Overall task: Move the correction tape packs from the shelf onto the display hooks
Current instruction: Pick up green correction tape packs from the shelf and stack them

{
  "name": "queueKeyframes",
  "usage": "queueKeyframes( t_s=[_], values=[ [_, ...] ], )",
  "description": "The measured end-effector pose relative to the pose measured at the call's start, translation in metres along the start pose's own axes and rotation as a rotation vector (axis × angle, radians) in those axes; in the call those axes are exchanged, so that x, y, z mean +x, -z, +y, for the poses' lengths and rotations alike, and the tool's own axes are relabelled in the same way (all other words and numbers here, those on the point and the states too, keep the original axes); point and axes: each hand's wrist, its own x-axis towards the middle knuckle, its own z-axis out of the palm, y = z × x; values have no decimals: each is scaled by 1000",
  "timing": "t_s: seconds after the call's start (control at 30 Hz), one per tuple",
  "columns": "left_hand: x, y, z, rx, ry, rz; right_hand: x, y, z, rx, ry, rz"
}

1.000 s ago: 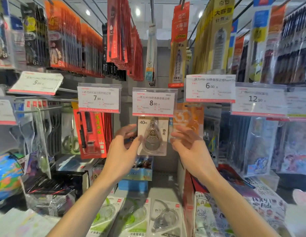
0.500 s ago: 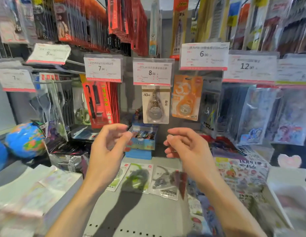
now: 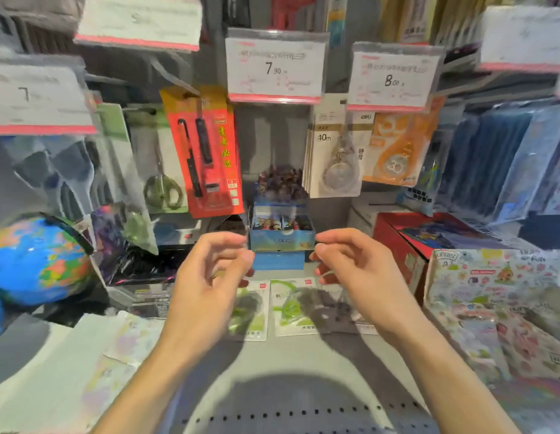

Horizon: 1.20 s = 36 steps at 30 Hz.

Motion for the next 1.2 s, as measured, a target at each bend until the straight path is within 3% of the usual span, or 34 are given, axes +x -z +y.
queueKeyframes(
  t_s=[0.27,0.57,0.7,0.87,1.07,1.2],
  values=[
    [30,50,-23,29,152,-162,0,-52,18,-96,-76,122],
    [55,7,-67,237,180,-425,15,-28,68,-340,-142,180],
    [64,-20,-99,373,182,-479,27,-14,102,-492,-179,129],
    [84,-44,-141,482,318,-577,43,-13,128,-643,-242,9],
    [97,-54,-178,865,194,-720,55,-21,137,-957,-289,-198],
    [102,-56,-184,982,172,-770,56,-23,142,-979,-345,-195]
  ],
)
